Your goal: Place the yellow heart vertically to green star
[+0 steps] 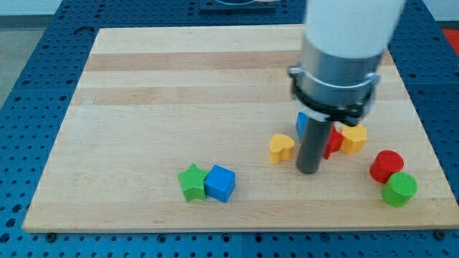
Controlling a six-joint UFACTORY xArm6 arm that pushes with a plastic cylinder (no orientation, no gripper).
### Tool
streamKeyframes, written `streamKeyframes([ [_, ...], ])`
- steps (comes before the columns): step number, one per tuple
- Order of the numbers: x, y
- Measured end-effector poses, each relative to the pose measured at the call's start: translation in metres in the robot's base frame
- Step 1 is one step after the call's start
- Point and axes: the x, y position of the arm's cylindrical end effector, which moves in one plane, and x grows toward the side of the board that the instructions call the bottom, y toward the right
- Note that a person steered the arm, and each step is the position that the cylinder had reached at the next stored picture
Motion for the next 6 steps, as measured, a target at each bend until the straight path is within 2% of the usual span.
streamKeyframes([
  [1, -0.018, 0.008],
  [3, -0.051, -0.063],
  [4, -0.051, -0.058],
  [5, -0.034, -0.026],
  [6, 0.004, -0.012],
])
